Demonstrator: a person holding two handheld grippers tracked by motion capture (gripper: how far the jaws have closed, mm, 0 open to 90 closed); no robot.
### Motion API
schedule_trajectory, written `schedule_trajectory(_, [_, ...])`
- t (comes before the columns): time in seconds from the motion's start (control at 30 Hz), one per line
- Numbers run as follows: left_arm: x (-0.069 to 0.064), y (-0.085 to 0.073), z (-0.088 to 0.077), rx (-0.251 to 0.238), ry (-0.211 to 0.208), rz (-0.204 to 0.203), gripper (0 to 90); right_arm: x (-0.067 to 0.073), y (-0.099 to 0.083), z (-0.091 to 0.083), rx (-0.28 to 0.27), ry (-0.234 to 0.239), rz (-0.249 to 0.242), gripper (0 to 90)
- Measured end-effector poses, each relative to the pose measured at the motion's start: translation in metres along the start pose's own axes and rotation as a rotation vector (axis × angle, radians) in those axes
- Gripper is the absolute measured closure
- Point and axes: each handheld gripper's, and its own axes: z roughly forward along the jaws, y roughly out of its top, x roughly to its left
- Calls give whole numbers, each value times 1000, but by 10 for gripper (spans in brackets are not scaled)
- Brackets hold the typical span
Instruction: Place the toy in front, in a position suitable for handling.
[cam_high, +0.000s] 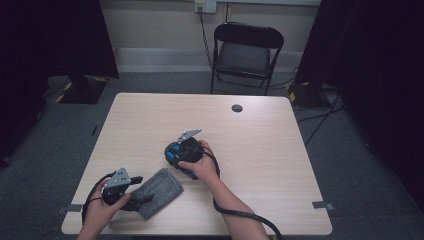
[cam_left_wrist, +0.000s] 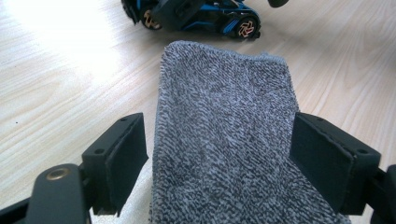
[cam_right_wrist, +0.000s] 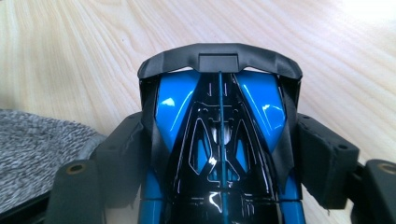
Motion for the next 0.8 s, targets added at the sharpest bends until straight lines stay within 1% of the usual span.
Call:
schedule_trajectory(0.03, [0, 0, 0, 2, 3, 2, 186, 0, 0, -3, -3, 8, -1, 255])
schedule_trajectory(0.13, [0, 0, 0, 5, 6, 2, 186, -1, 0, -8, -10, 7, 8, 256])
schedule_trajectory(0.17, [-1, 1, 1, 2, 4, 1, 186, -1, 0, -13, -26, 12, 18, 256])
schedule_trajectory(0.2, [-1, 1, 1, 3, 9, 8, 186, -2, 0, -16, -33, 13, 19, 255])
schedule_trajectory(0.27, [-2, 1, 1, 5, 3, 3, 186, -2, 0, -19, -39, 13, 26, 256])
schedule_trajectory(0.33, [-3, 2, 2, 5, 5, 8, 185, -5, -2, -26, -57, 12, 48, 256])
schedule_trajectory(0.4, [-3, 2, 2, 6, 5, 10, 185, -7, -3, -32, -73, 20, 65, 256])
schedule_trajectory(0.53, [-4, 2, 3, 10, 4, 10, 185, -10, -4, -43, -89, 10, 70, 256])
schedule_trajectory(0.63, [-4, 3, 4, 11, 0, 10, 185, -14, -4, -52, -113, 11, 91, 256])
schedule_trajectory(0.7, [-4, 3, 4, 13, 2, 13, 185, -15, -4, -57, -115, -1, 84, 256])
schedule_trajectory(0.8, [-4, 3, 5, 12, 4, 18, 185, -20, -6, -68, -122, -15, 90, 256])
